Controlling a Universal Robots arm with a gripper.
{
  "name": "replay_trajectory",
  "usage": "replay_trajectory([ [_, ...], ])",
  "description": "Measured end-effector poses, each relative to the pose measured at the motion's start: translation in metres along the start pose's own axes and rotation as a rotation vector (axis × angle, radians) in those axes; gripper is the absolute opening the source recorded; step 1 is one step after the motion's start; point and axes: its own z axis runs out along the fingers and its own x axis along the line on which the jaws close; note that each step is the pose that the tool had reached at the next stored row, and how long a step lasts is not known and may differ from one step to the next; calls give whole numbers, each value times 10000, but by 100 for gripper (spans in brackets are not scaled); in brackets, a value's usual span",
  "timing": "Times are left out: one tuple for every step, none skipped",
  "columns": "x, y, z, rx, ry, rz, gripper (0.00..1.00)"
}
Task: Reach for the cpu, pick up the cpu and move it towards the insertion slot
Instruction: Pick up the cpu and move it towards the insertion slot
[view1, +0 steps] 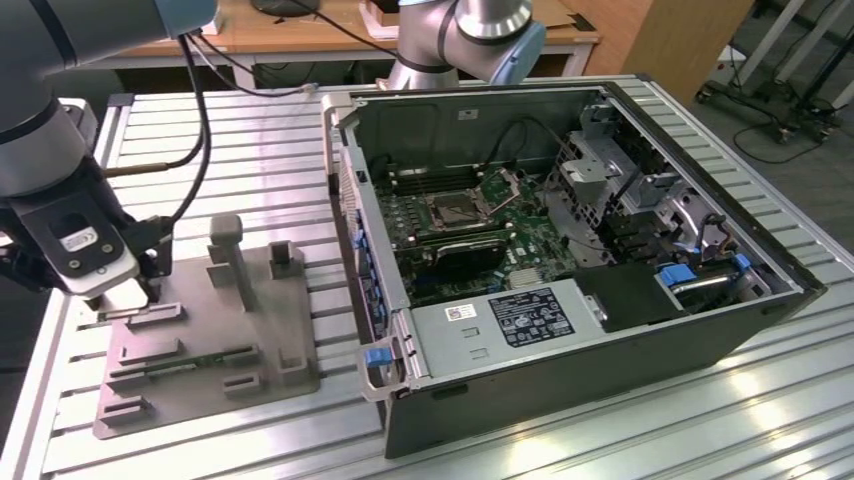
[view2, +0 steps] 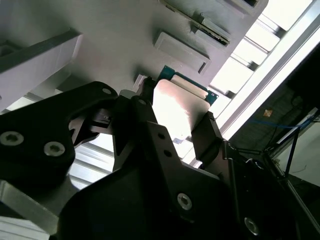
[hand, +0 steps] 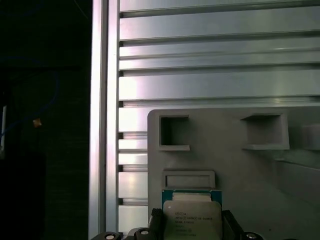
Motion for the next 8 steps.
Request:
replay_trajectory([
  [0, 1, -15, 0, 0, 0, 54],
  [0, 1, -29, 0, 0, 0, 54],
  [0, 2, -45, 0, 1, 0, 54],
  [-1, 3, -63, 0, 2, 0, 54],
  [-1, 4, -77, -1, 1, 0, 54],
  [-1, 4, -93, 0, 3, 0, 54],
  [-1, 5, -109, 0, 4, 0, 54],
  [-1, 6, -124, 0, 5, 0, 54],
])
